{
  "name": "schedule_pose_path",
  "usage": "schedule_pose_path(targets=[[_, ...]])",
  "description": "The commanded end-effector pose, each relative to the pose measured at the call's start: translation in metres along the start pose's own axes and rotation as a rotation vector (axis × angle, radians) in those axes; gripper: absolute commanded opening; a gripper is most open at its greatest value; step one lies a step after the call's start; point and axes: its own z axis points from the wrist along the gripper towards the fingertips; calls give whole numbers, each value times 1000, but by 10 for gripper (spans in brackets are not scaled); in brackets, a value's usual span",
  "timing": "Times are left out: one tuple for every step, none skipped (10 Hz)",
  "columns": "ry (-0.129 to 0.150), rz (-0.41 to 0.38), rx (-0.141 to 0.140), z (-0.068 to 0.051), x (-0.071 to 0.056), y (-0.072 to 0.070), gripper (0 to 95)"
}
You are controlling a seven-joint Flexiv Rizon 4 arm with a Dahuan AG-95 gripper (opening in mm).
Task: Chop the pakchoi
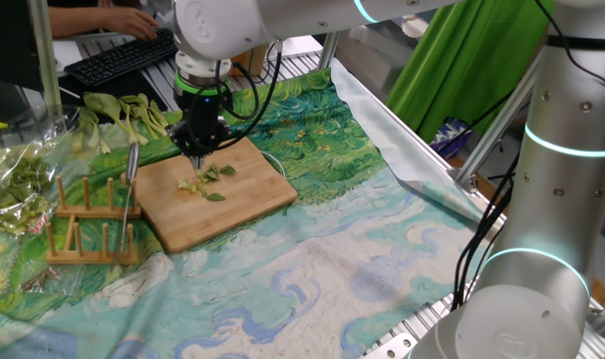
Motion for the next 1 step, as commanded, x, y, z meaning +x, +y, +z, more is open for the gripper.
schedule_pose_path(targets=[[0,0,0,0,0,0,0]])
